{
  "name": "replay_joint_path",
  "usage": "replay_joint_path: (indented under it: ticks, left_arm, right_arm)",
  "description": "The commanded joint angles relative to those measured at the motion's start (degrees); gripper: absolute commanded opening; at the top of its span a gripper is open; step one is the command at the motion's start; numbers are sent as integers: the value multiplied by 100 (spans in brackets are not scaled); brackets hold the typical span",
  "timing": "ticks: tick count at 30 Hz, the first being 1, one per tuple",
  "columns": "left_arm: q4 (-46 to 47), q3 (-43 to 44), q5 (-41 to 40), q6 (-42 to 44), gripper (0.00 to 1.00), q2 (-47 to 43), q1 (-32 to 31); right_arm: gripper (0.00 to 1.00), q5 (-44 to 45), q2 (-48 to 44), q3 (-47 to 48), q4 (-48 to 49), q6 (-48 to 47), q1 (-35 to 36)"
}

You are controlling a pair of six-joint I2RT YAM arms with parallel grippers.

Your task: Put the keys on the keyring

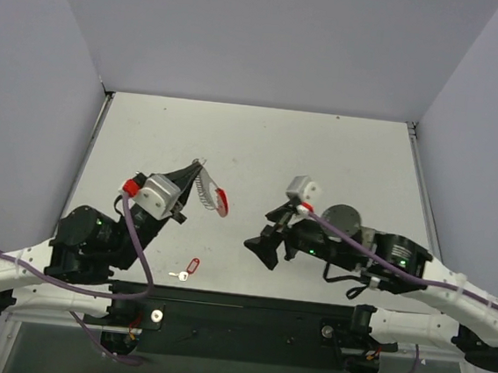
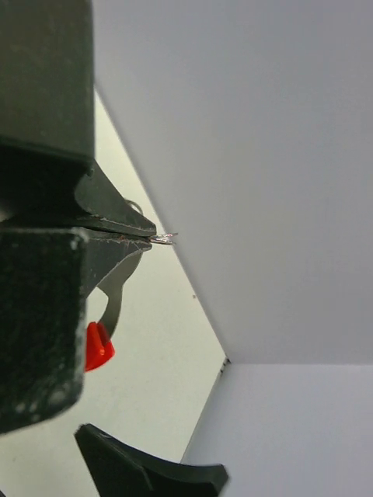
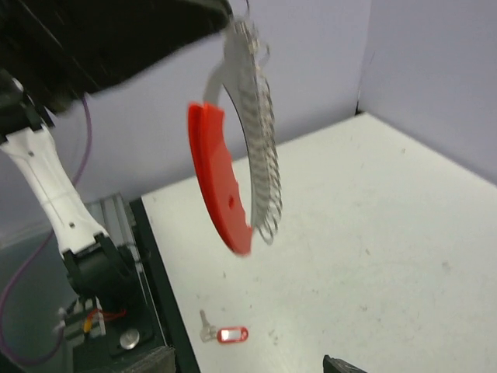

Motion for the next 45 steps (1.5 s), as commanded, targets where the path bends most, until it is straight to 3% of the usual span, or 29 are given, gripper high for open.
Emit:
replay_joint_path:
  ticks: [1, 8, 16, 20, 26, 39, 45]
  left_arm:
    - [-1651, 211, -1130, -982, 0, -538, 112]
    - [-3792, 485, -1202, -2532, 0, -864, 455]
    - [-4013, 581, -1026, -2779, 0, -1610, 437]
    - [-4171, 879, -1000, -2753, 0, -1656, 429]
    - [-4339, 1223, -1009, -2656, 0, -1207, 420]
    - [-4031, 1337, -903, -2418, 0, -1172, 411]
    - [-3996, 1425, -851, -2357, 0, -1049, 420]
  right_arm:
    - [73, -365, 1019, -372, 104, 377, -49]
    - [69, -1927, 2820, -522, 1385, 687, -129]
    - [68, -2836, 4763, 345, 2091, 36, -111]
    - [56, -3012, 5510, 839, 2021, -113, -102]
    - [49, -2951, 6021, 1086, 2021, -271, -85]
    - [36, -2837, 6250, 805, 2021, -500, -76]
    - [35, -2749, 6250, 541, 2082, -544, -76]
